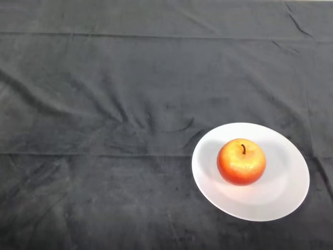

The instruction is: Move the apple to the plate

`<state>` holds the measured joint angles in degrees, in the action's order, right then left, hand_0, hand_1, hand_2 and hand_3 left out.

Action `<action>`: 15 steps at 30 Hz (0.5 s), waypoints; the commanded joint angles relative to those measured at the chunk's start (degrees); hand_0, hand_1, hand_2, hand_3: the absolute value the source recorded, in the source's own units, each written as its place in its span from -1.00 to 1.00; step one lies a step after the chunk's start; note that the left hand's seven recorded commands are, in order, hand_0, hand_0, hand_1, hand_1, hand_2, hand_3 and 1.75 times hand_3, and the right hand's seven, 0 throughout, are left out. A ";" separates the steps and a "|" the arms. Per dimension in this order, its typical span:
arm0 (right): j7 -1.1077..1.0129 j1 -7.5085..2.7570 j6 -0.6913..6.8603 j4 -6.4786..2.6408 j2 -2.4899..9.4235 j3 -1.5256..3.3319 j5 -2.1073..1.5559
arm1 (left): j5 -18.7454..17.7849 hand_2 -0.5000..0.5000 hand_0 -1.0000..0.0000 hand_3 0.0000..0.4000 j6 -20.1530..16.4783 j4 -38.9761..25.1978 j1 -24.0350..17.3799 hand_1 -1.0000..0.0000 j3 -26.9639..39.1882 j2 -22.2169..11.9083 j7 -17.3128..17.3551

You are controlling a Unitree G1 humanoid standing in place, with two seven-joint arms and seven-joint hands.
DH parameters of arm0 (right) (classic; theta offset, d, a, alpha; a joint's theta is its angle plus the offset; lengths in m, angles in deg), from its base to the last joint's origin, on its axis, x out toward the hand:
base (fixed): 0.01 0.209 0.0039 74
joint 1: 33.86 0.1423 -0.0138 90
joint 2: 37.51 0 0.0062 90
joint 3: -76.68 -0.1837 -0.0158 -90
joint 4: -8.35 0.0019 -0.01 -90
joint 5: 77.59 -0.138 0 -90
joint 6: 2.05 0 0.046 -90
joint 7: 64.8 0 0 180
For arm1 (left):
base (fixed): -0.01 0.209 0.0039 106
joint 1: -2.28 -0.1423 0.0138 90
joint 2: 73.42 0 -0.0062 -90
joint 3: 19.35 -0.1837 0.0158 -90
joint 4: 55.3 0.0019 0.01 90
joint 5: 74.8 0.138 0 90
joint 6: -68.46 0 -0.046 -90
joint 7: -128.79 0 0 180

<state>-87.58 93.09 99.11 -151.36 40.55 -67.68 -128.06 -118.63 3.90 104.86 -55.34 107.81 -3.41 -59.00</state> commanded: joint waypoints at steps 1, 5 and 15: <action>-0.22 0.95 -0.48 -0.21 -1.19 -0.26 -1.05 | -0.39 0.00 1.00 -1.00 -0.41 -0.09 -0.31 1.00 0.79 -1.17 0.14; -0.23 0.95 -0.48 -0.22 -1.19 -0.26 -1.05 | -0.32 0.00 1.00 -1.00 -0.46 -0.26 -0.24 1.00 1.38 -1.01 0.32; -0.24 0.96 -0.49 -0.24 -1.20 -0.27 -1.04 | -0.08 0.00 1.00 -1.00 -0.58 -0.55 -0.16 1.00 2.67 -0.71 0.85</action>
<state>-87.58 93.09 99.11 -151.36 40.55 -67.68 -128.06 -118.62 3.90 104.86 -55.34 110.03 -3.40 -58.87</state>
